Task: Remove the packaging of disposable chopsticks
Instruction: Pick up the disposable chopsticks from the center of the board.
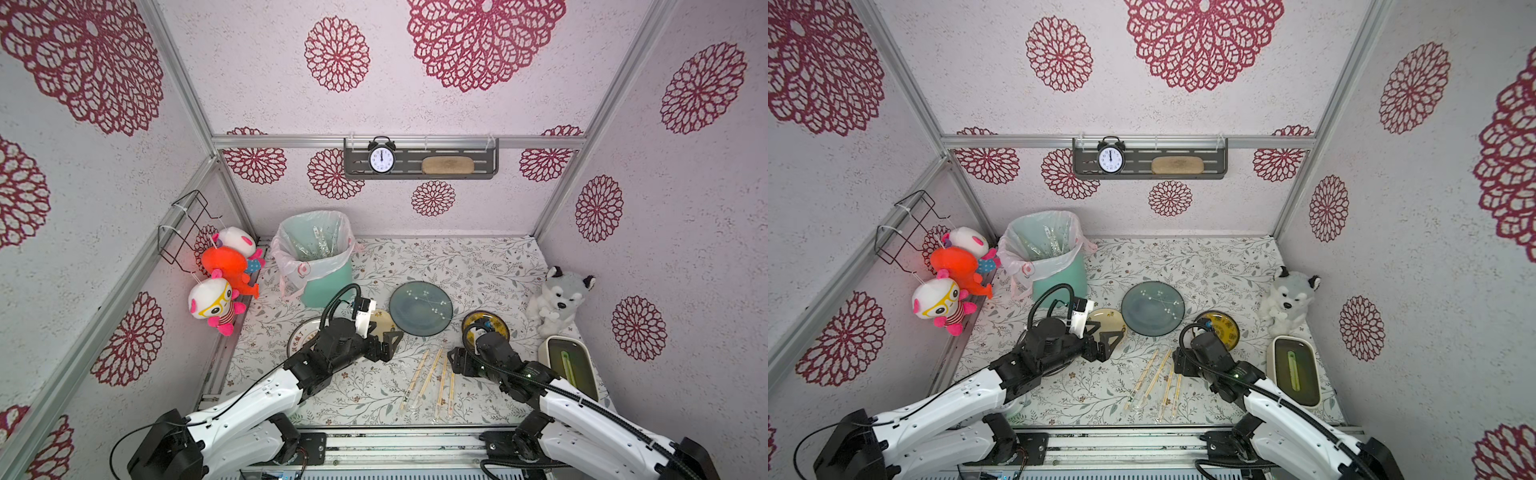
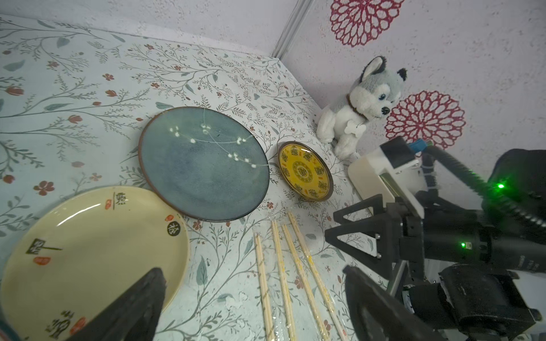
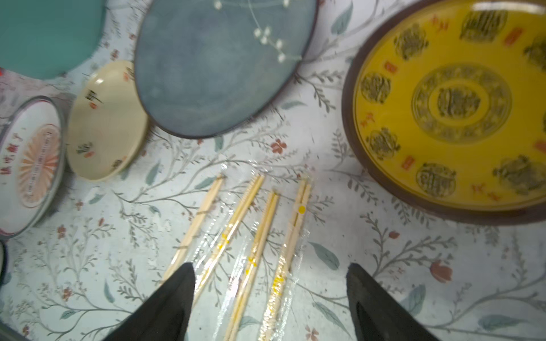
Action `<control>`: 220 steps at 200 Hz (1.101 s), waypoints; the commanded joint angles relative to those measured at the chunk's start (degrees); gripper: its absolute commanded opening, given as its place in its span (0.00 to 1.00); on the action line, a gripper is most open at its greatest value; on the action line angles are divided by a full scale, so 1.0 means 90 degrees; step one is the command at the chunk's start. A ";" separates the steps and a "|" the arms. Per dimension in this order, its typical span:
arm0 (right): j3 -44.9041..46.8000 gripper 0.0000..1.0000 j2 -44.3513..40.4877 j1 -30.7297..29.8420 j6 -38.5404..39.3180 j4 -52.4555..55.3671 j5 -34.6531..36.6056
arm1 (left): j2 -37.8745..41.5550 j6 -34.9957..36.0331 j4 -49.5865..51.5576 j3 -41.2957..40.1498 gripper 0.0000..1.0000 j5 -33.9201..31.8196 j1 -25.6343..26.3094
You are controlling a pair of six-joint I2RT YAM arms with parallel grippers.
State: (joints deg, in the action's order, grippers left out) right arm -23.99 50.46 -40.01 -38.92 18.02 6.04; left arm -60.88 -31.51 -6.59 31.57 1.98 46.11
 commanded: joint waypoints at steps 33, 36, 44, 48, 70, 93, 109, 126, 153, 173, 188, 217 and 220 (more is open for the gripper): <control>0.0314 0.68 0.0551 -0.0169 -0.0335 -0.0516 0.0344 | -0.0605 -0.0057 -0.0654 0.0135 0.98 -0.0291 0.0386; 0.0337 0.67 0.0581 -0.0173 -0.0335 -0.0560 0.0351 | -0.0645 -0.0060 -0.0692 0.0135 0.98 -0.0267 0.0406; 0.0336 0.65 0.0644 -0.0197 -0.0368 -0.0604 0.0380 | -0.0730 -0.0051 -0.0735 0.0184 0.98 -0.0308 0.0483; 0.0318 0.64 0.0670 -0.0225 -0.0373 -0.0592 0.0408 | -0.0773 -0.0031 -0.0719 0.0222 0.98 -0.0349 0.0517; 0.0179 0.57 0.0928 -0.0329 -0.0407 -0.0398 0.0652 | -0.0999 0.0031 -0.0492 0.0450 0.98 -0.0622 0.0718; 0.0065 0.48 0.1329 -0.0498 -0.0451 -0.0456 0.0672 | -0.1185 -0.0003 -0.0576 0.0514 0.98 -0.0746 0.0838; -0.0071 0.40 0.1593 -0.0606 -0.0478 -0.0357 0.0725 | -0.1285 -0.0006 -0.0578 0.0569 0.98 -0.0795 0.0873; -0.0128 0.38 0.1858 -0.0671 -0.0500 -0.0423 0.0655 | -0.1383 -0.0018 -0.0587 0.0612 0.98 -0.0806 0.0891; -0.0203 0.31 0.2235 -0.0740 -0.0520 -0.0424 0.0727 | -0.1504 -0.0001 -0.0569 0.0652 0.98 -0.0868 0.0902; -0.0313 0.19 0.2440 -0.0701 -0.0497 -0.0300 0.0942 | -0.1517 0.0008 -0.0518 0.0643 0.98 -0.0932 0.0902; -0.0481 0.13 0.2714 -0.0608 -0.0331 -0.0282 0.0944 | -0.1507 0.0021 -0.0514 0.0641 0.98 -0.0958 0.0902; -0.0912 0.08 0.3460 -0.0085 0.0159 -0.0339 0.0810 | -0.1526 0.0087 -0.0426 0.0680 0.98 -0.1044 0.0907; -0.0952 0.08 0.3516 -0.0036 0.0217 -0.0349 0.0804 | -0.1526 0.0092 -0.0415 0.0681 0.98 -0.1044 0.0903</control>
State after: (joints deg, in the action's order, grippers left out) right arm -31.00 76.99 -43.92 -40.99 12.40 13.37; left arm -74.39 -31.40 -10.66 36.34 -6.00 53.71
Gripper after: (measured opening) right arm 0.093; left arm 0.977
